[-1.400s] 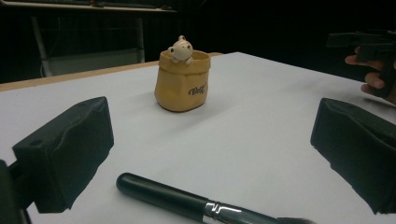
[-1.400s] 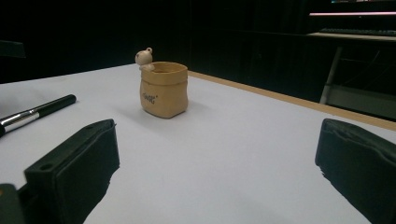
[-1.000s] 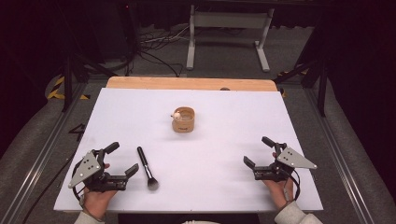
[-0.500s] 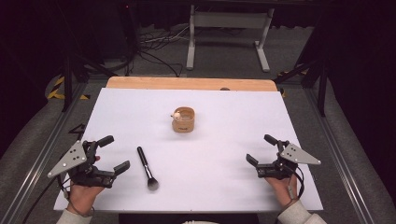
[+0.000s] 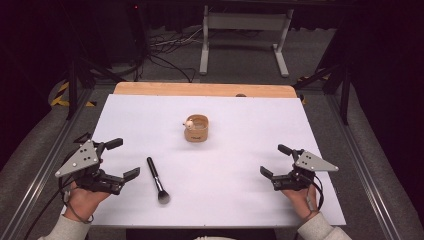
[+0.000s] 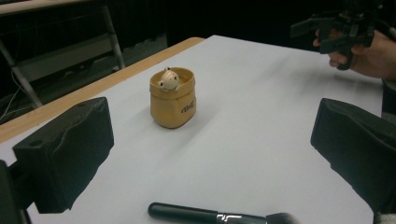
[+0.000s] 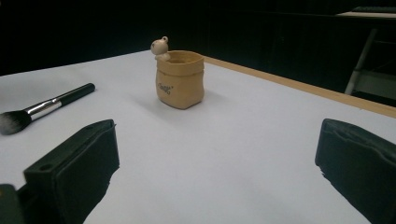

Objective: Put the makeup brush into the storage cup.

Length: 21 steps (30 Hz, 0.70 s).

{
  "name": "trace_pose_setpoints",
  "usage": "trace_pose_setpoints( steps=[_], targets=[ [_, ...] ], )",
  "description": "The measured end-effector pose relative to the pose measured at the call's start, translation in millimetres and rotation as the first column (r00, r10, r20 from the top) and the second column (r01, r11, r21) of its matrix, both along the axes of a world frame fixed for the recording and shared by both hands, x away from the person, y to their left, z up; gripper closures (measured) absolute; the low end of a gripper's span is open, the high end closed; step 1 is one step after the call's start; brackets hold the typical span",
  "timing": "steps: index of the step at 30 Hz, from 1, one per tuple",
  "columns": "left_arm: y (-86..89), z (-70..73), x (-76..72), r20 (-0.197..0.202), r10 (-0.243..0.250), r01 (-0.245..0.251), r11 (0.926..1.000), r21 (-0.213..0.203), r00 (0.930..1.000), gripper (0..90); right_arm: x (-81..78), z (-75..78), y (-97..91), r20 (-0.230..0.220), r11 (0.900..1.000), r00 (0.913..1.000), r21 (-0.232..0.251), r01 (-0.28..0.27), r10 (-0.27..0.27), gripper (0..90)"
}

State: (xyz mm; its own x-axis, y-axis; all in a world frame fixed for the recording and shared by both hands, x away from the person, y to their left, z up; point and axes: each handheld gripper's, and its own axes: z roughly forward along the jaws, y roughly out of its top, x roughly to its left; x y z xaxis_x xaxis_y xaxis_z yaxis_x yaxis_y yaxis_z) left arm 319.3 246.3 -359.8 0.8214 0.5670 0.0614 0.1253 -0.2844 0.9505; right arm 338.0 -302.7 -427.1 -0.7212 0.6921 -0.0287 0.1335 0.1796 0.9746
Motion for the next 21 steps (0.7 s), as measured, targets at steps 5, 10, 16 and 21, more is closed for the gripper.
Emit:
trace_pose_setpoints(
  steps=[5,10,16,21],
  targets=[
    [-10.6,8.9,4.6,-0.024,-0.026,0.028,0.9951,0.095,0.9994,0.0,1.6,1.4,-2.0,-0.002,0.9999,1.0000,0.015,0.000,0.000,0.0],
    [-23.0,16.9,10.0,-0.030,-0.048,0.053,0.9817,0.183,0.9984,0.0,3.7,0.6,-5.4,-0.014,0.9997,0.9999,0.023,-0.002,0.002,0.0],
    [-36.1,21.5,16.8,-0.051,-0.070,0.082,0.9548,0.286,0.9962,0.0,3.9,1.4,-9.0,-0.016,0.9991,0.9998,0.041,-0.008,0.009,0.0],
    [-46.1,22.0,24.2,-0.096,-0.093,0.122,0.9234,0.364,0.9910,0.0,3.5,1.3,-12.4,-0.023,0.9990,0.9997,0.046,-0.003,0.004,0.1]
  ],
)
